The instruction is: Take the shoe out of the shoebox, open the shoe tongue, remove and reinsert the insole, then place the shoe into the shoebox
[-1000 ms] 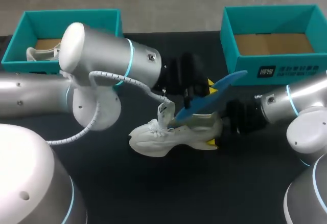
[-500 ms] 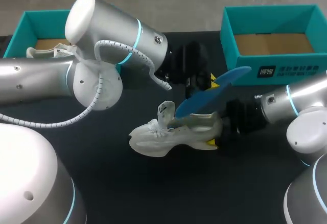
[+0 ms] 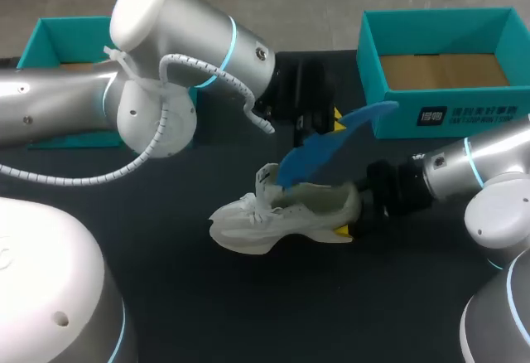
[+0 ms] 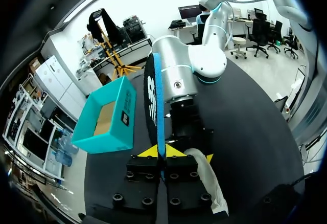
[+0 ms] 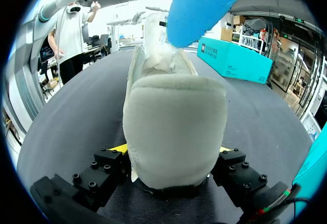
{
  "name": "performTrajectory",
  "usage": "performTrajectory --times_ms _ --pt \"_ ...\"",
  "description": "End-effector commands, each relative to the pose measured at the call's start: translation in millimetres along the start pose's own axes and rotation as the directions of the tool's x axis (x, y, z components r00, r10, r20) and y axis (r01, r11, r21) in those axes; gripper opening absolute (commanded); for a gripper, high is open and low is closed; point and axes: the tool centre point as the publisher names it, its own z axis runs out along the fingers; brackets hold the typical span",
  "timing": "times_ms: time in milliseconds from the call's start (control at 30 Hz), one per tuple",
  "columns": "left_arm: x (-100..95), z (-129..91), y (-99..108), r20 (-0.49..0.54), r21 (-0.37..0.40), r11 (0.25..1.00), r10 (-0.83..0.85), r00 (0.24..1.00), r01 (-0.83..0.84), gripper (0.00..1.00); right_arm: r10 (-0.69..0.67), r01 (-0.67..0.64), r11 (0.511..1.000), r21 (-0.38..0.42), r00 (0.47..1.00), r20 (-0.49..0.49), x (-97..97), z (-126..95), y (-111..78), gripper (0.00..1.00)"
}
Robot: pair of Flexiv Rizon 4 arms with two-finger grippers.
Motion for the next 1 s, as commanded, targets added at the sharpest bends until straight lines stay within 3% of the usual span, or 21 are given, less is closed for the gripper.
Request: performTrajectory --times_ms 33,167,333,633,1000 --pt "-12.2 -8.9 -4.7 0.004 -0.077 0.997 0.017 1.000 -0.016 0.00 -0.001 0.001 1.000 0.002 1.000 0.001 0.9 2.6 -2.7 0.00" --pt "-20.4 -9.0 -0.5 0.043 -0.066 0.997 0.036 0.998 -0.033 0.00 -0.001 0.001 1.000 0.002 1.000 0.001 0.9 2.6 -2.7 0.00" --pt "-25.6 -6.7 1.5 0.070 0.007 1.000 0.026 0.997 -0.026 0.00 -0.001 0.001 1.000 0.002 1.000 0.001 0.9 2.6 -2.7 0.00" --pt "-38.0 -30.8 -19.8 -0.038 0.194 0.974 -0.112 0.993 0.117 0.00 -0.001 0.001 1.000 0.002 1.000 0.001 0.9 2.6 -2.7 0.00" --pt "-41.6 -42.7 -35.9 -0.166 0.253 0.945 -0.169 0.971 0.208 0.00 -0.001 0.001 1.000 0.002 1.000 0.001 0.9 2.6 -2.7 0.00"
